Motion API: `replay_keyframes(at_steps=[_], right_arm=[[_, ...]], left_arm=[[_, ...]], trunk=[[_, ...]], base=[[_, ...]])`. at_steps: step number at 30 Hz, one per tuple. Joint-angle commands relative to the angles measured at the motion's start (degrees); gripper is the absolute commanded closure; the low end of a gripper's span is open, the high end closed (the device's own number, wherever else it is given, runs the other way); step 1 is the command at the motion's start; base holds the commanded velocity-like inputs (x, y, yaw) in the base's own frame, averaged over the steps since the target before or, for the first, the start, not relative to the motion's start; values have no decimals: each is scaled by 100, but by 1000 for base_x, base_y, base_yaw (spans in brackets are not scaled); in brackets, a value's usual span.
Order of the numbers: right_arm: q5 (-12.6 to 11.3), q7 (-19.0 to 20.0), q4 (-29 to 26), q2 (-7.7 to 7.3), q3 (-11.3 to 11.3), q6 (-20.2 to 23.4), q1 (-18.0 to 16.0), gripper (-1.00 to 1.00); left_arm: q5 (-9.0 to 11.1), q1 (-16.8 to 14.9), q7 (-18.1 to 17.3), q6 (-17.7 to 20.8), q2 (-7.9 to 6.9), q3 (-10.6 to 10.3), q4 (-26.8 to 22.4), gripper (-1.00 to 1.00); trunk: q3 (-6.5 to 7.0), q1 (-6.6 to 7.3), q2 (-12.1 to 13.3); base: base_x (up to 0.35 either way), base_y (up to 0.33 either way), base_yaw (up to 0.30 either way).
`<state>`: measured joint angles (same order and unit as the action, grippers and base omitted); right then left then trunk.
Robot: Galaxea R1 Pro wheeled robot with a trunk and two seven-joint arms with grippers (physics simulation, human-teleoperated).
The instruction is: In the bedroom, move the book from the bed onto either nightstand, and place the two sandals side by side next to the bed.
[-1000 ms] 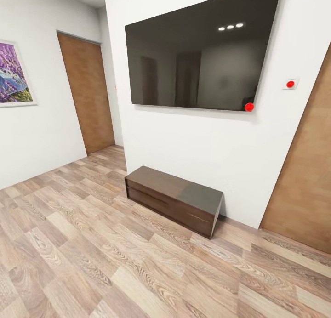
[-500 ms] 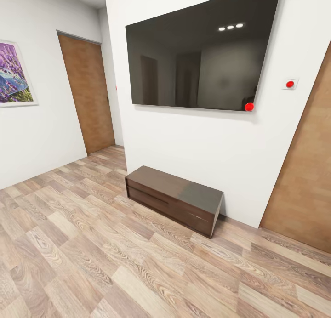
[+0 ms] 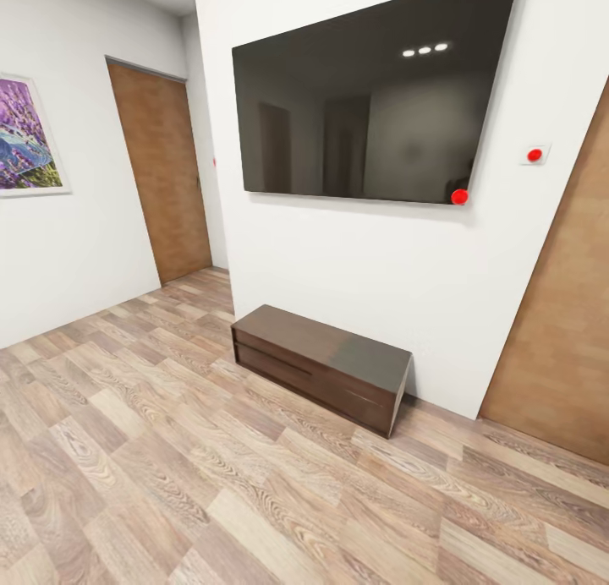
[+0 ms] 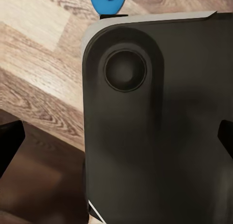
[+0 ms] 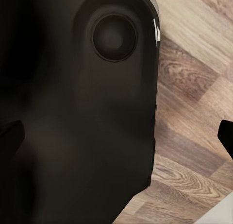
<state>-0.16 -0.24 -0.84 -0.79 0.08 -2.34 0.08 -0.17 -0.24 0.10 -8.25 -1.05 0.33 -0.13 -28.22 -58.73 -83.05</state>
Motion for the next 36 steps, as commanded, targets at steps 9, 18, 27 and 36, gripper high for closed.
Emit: replay_keyframes(at_steps=[9,18,27,36], right_arm=[[-2,-2,-4,0,2,-13,1,-100],[-2,-2,-4,0,1,-13,1,-100],[-2,-2,-4,0,2,-13,1,-100],[-2,-2,-4,0,6,-13,1,-100]], left_arm=[[-1,-2,6,-25,0,2,4,-100],[-1,-2,3,-26,0,2,4,-100],[-4,-2,7,-27,0,2,4,-100],[-1,-2,8,-27,0,2,4,-100]], trunk=[[-5,0,-3],[-5,0,-3],[-5,0,-3],[-5,0,-3]], base=[[-18,70,0],[-3,10,0],[0,5,0],[0,6,0]])
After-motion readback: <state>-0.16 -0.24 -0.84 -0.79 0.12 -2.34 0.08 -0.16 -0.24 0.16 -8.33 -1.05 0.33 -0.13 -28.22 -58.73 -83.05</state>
